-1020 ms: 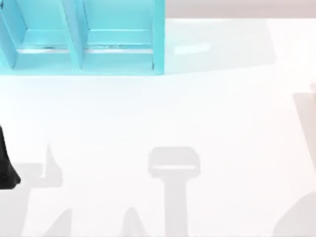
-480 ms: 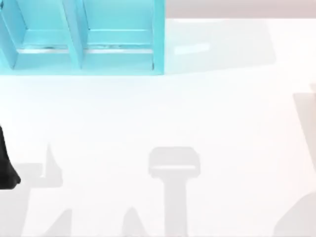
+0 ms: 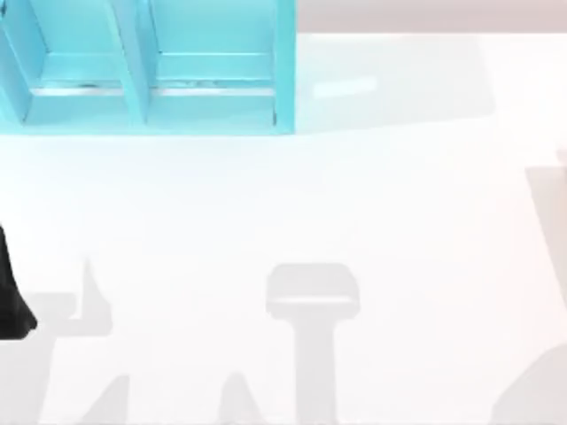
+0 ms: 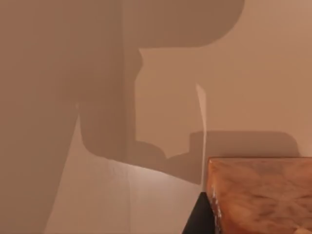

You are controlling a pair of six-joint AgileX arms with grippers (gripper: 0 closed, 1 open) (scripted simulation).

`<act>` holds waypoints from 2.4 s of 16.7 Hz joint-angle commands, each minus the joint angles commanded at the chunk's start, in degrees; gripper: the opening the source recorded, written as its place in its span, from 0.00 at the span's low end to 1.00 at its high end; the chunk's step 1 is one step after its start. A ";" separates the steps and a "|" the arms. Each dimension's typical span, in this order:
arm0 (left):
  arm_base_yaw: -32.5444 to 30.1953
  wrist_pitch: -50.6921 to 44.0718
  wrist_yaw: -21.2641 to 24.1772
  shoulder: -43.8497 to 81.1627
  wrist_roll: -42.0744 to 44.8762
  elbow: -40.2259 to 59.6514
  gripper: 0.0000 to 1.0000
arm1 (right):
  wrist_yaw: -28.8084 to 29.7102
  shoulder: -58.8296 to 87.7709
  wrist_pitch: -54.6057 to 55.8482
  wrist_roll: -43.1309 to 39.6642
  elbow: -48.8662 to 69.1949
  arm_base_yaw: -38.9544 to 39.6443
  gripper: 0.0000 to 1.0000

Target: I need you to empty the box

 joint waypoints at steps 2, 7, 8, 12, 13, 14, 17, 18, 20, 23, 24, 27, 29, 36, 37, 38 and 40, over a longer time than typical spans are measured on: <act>0.00 0.00 0.00 0.00 0.00 0.00 1.00 | 0.00 0.00 0.00 0.00 0.00 0.00 0.00; 0.00 0.00 0.00 0.00 0.00 0.00 1.00 | 0.02 -0.09 -0.02 0.05 0.04 -0.02 0.00; 0.00 0.00 0.00 0.00 0.00 0.00 1.00 | -0.06 -0.13 -0.15 0.04 0.12 -0.08 0.00; 0.00 0.00 0.00 0.00 0.00 0.00 1.00 | -2.70 -2.83 -4.70 -0.44 4.26 -2.20 0.00; 0.00 0.00 0.00 0.00 0.00 0.00 1.00 | -3.40 -4.26 -6.14 -0.75 6.39 -2.76 0.00; 0.00 0.00 0.00 0.00 0.00 0.00 1.00 | -4.00 -5.87 -7.71 -1.09 8.79 -3.14 0.00; 0.00 0.00 0.00 0.00 0.00 0.00 1.00 | -4.93 -10.10 -13.69 -2.19 15.81 -2.95 0.00; 0.00 0.00 0.00 0.00 0.00 0.00 1.00 | -4.80 -10.77 -16.03 -2.47 17.85 -2.50 0.00; 0.00 0.00 0.00 0.00 0.00 0.00 1.00 | -3.93 -10.75 -20.88 -2.62 21.02 -1.49 0.00; 0.00 0.00 0.00 0.00 0.00 0.00 1.00 | -1.58 -8.98 -27.05 -1.40 22.68 -0.54 0.00; 0.00 0.00 0.00 0.00 0.00 0.00 1.00 | -0.79 -8.32 -28.45 -0.92 22.59 -0.42 0.00; 0.00 0.00 0.00 0.00 0.00 0.00 1.00 | 0.00 -7.59 -29.73 -0.37 22.25 -0.32 0.00; 0.00 0.00 0.00 0.00 0.00 0.00 1.00 | 0.00 -7.59 -29.73 -0.37 22.25 -0.32 0.00; 0.00 0.00 0.00 0.00 0.00 0.00 1.00 | -0.14 0.59 -29.95 8.78 29.89 7.90 0.00; 0.00 0.00 0.00 0.00 0.00 0.00 1.00 | -0.16 3.22 -29.88 11.96 32.54 10.89 0.00; 0.00 0.00 0.00 0.00 0.00 0.00 1.00 | -0.18 6.00 -29.74 15.45 35.42 14.23 0.00; 0.00 0.00 0.00 0.00 0.00 0.00 1.00 | -0.19 11.84 -29.23 23.04 41.52 21.69 0.00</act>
